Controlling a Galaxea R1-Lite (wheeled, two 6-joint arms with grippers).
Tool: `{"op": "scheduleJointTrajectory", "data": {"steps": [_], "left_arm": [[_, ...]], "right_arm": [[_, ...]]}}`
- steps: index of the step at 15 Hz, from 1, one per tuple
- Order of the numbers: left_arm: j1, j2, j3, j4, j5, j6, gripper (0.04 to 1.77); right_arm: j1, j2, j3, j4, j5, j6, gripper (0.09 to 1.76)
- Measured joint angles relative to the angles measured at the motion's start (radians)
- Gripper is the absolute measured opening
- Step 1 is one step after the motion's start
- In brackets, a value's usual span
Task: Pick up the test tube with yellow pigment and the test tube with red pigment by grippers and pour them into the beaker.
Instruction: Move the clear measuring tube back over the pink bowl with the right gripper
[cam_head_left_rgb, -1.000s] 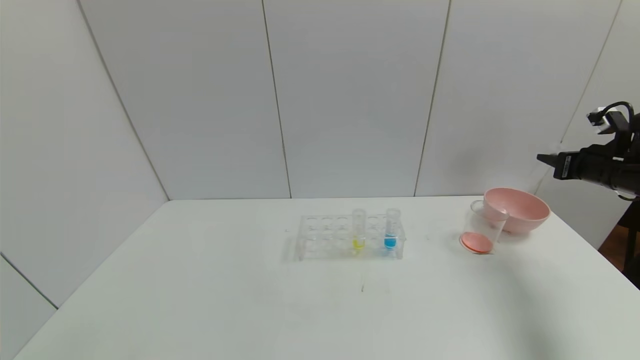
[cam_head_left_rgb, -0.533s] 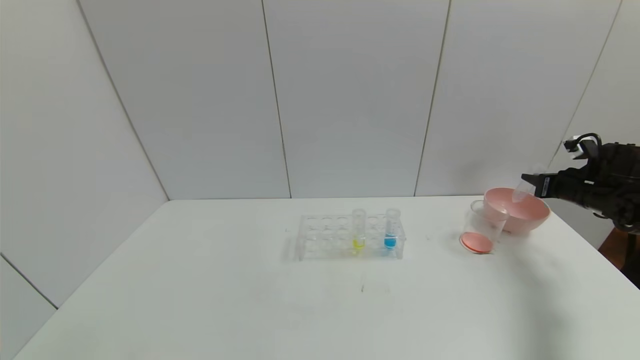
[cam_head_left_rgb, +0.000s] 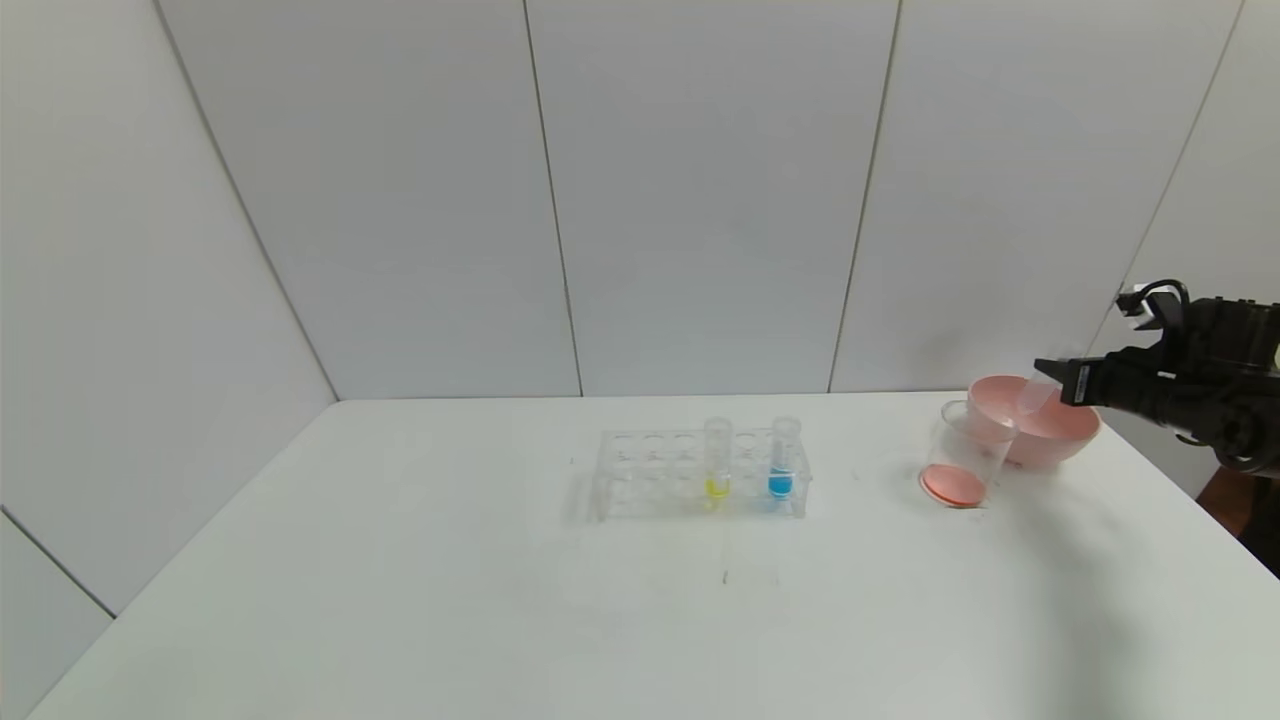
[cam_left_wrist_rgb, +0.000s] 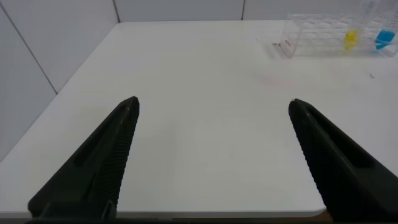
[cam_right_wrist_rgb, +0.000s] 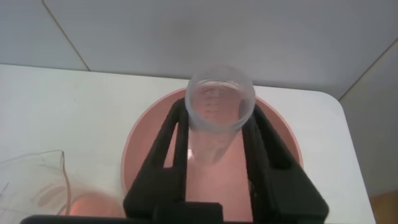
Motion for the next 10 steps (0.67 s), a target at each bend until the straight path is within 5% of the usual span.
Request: {"op": "scheduleJointTrajectory", "data": {"steps": [5,10], "left_arm": [[0.0,0.0,0.0,0.0,0.0,0.0,1.72],[0.0,0.0,0.0,0.0,0.0,0.0,1.72]], "right_arm": [[0.0,0.0,0.003,-0.001,0.001,-0.001,1.14],[0.0,-0.013,0.01,-0.023,0.001,-0.001,1.41]]}}
